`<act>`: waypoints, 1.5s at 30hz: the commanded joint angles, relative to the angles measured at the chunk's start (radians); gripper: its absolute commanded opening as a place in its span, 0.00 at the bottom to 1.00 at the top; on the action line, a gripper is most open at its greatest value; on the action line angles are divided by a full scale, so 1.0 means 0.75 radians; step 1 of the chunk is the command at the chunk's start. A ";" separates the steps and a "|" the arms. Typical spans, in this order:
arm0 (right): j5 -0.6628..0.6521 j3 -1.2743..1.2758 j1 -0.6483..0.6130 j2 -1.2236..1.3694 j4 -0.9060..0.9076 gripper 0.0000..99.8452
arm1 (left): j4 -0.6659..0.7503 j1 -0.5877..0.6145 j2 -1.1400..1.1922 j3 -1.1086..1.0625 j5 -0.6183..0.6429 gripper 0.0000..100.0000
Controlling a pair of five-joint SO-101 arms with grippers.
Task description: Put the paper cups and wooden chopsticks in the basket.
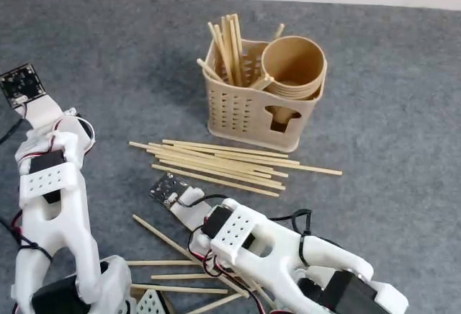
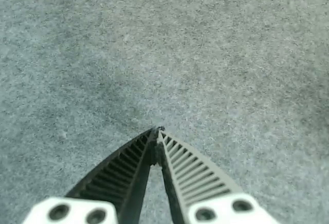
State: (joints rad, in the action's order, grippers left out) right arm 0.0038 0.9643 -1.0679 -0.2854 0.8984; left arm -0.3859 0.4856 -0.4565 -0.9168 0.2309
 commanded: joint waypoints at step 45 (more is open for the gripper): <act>-0.184 -1.020 0.363 -0.844 0.154 0.00 | 0.025 -0.003 -0.034 0.011 0.006 0.01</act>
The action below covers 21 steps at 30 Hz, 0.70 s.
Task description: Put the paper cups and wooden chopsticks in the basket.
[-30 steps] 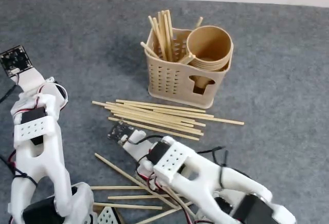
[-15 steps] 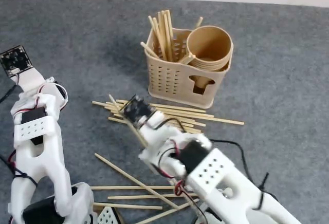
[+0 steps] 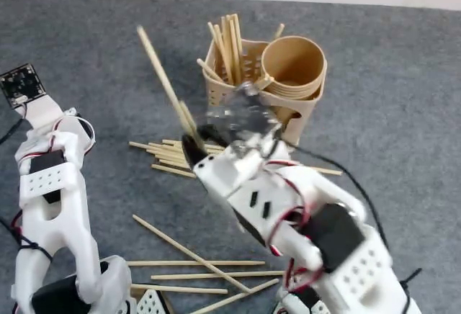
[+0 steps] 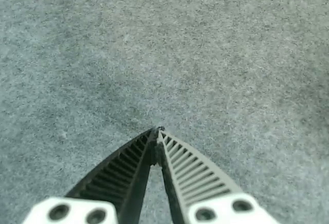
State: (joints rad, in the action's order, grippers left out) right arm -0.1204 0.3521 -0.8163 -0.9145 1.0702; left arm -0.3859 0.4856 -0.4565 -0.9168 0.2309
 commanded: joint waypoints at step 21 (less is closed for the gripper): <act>-0.018 -0.353 0.425 0.396 -1.077 0.00 | 0.025 -0.003 -0.034 0.011 0.006 0.01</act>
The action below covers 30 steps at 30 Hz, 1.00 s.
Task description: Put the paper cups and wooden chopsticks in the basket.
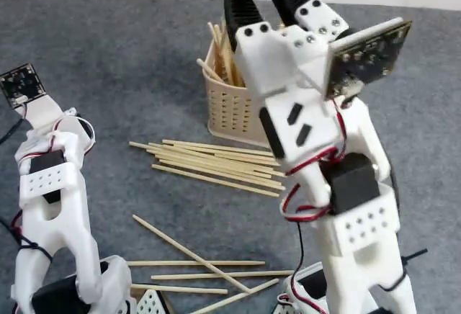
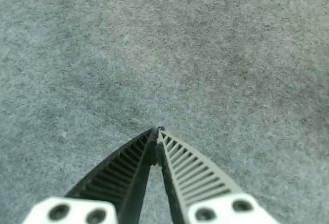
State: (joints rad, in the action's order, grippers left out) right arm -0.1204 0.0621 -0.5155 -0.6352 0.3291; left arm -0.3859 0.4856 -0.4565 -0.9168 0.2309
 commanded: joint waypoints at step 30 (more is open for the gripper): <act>-0.178 0.727 0.069 -0.062 -0.242 0.17 | 0.025 -0.003 -0.034 0.011 0.006 0.01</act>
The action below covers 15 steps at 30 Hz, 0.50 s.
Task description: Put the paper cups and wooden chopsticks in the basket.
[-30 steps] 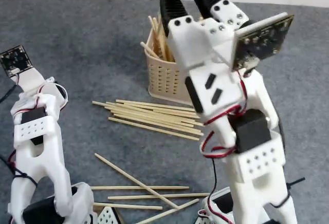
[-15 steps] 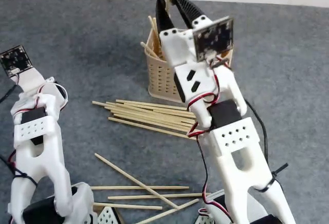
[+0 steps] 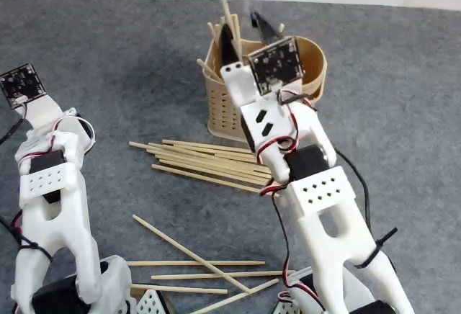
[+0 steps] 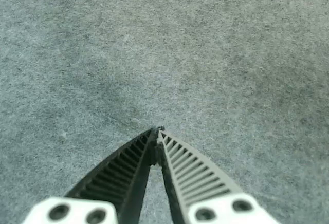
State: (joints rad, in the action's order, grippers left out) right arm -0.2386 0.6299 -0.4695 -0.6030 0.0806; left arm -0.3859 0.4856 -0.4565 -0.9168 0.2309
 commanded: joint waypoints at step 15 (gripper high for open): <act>-0.020 -0.021 -0.249 -0.437 1.081 0.17 | 0.025 -0.001 -0.034 0.011 0.008 0.01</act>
State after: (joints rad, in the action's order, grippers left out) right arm -0.2386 0.6299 -0.6122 -0.9007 0.7449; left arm -0.3859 0.4856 -0.4565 -0.9168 0.2309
